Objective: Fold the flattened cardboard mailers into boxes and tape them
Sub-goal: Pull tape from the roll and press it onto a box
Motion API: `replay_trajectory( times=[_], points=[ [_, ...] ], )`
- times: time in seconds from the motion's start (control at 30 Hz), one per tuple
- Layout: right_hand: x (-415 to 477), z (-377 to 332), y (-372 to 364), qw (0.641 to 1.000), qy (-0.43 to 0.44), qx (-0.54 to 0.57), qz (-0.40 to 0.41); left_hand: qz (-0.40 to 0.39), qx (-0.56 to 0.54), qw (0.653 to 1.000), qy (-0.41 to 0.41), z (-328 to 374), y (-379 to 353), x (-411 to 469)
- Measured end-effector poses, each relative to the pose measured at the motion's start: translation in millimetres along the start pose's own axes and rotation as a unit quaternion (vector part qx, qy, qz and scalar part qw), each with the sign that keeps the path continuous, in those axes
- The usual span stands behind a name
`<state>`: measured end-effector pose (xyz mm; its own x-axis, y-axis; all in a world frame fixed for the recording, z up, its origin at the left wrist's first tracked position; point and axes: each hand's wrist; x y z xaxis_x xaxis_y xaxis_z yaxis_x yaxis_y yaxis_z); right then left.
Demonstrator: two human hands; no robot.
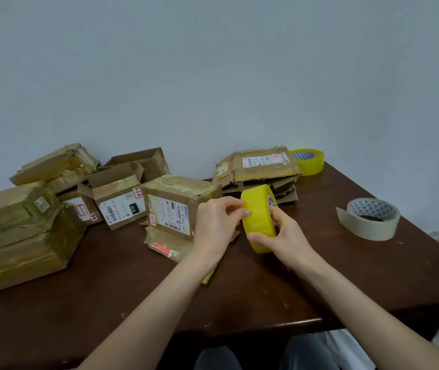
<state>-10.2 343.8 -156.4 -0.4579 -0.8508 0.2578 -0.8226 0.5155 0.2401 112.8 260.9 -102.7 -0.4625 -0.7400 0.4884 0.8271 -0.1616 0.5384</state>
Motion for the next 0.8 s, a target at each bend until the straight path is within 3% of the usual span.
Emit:
replay_trajectory(
  times=[0.27, 0.57, 0.8],
  points=[
    [-2.2, -2.5, -1.9, 1.000, 0.005, -0.018, -0.004, -0.016, -0.037, 0.998, 0.050, 3.2, 2.9, 2.6],
    [-3.0, -2.2, -1.1, 1.000, -0.011, 0.013, 0.001, -0.066, -0.001, 0.997, 0.027, 5.4, 5.7, 3.0],
    [-0.3, 0.5, -0.2, 1.000, -0.019, 0.017, 0.015, -0.045, 0.073, 0.994, -0.069, -0.4, 1.2, -0.6]
  ],
)
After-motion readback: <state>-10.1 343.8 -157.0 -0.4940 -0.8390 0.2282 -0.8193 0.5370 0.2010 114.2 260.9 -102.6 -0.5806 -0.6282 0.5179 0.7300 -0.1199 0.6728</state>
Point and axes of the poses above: each hand's wrist, its own x-axis towards the middle knuckle, its own y-axis out of the back of the hand, z = x × y
